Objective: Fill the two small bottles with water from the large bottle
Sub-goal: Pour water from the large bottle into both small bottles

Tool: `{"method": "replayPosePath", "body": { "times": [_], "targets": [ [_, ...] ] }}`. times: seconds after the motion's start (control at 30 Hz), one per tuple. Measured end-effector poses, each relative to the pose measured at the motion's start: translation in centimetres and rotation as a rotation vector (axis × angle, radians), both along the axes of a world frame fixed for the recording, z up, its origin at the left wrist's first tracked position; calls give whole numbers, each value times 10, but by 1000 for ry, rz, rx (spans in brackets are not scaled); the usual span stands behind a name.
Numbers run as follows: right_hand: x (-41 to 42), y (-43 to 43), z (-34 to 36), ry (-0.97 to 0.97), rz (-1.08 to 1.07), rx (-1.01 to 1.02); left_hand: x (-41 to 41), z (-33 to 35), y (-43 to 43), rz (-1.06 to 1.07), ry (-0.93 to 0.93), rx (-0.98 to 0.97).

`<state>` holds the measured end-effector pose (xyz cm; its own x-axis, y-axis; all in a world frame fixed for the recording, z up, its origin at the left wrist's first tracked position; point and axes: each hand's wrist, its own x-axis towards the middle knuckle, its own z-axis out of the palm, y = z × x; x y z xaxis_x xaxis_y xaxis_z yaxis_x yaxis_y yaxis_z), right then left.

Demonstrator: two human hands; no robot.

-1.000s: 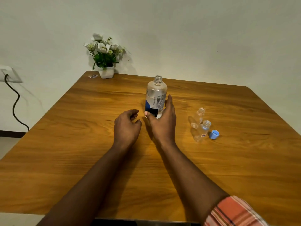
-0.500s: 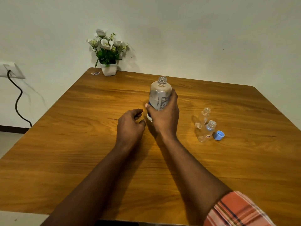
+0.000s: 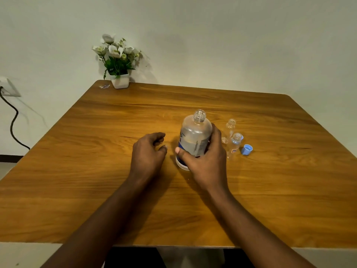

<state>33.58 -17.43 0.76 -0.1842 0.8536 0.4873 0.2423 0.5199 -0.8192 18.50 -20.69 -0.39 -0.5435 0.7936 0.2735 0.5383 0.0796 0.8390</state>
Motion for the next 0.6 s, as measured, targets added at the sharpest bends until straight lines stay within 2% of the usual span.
{"method": "replayPosePath", "body": {
  "times": [0.6],
  "targets": [
    [117,9,-5,54,-92,37,84,3,32,-333,12,-27]
  ]
}}
